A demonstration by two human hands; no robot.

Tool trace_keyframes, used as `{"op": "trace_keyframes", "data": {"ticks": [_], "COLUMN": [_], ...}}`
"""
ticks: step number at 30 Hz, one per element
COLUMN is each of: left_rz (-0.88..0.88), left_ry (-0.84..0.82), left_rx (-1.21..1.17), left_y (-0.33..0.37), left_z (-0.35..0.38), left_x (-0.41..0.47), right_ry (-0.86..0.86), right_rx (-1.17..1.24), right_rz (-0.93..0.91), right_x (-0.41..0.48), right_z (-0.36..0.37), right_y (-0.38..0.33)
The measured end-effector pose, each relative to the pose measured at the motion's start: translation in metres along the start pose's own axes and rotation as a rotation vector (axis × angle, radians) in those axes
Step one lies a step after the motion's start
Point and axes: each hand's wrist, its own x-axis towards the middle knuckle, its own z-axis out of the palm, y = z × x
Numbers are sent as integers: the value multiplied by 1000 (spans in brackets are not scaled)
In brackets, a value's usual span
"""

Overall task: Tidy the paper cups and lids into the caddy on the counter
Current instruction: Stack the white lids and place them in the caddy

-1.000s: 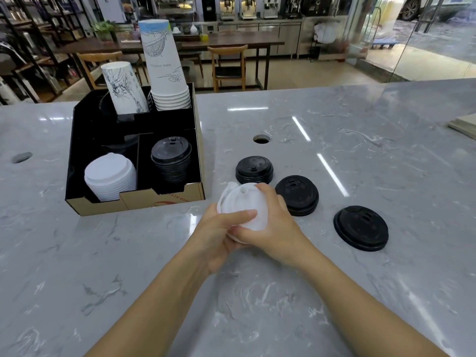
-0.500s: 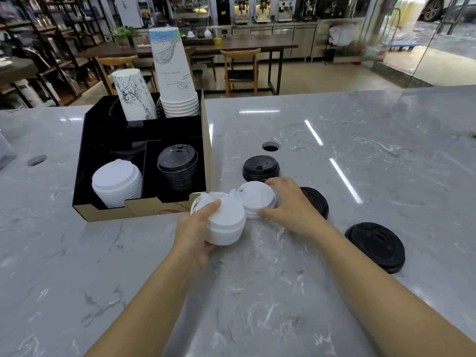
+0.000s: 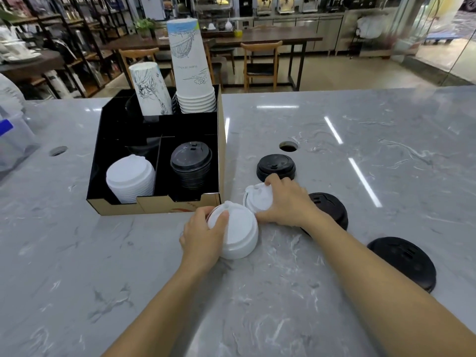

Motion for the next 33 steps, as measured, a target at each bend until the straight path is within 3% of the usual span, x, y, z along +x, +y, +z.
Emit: {"op": "trace_keyframes", "data": {"ticks": [3,7,10,14,18,21,23,27,33], "left_rz": [-21,-94,-245,-204,-31,132,181,249,243], "left_ry": [9,23,31,-102,-490,-771,-727,-522,-510], "left_rx": [-85,-273,-587,-697,-551,-149,-13,-69,-51], "left_y": [0,4,6,6,-7,-18,-14,-14,-22], "left_z": [1,2,-2,-11,-31,-44,-41,-30,-26], "left_x": [-1,0,5,2,7,8,1,1,6], "right_ry": [148,88,-12,-32,-195,-345,-337,-310,-144], "right_rx": [180,398,320,144,284,469,547,573,378], "right_rz": [128,113,72,14,-5,-33,-49,-90,-120], "right_x": [-2,-16,-33,-48,-49,-50,-49,-52,-55], "right_z": [-2,-10,-5,7,-3,-13,-13,-8,0], "right_y": [-7,-27,-47,-63,-57,-47,-42,-40,-44]}}
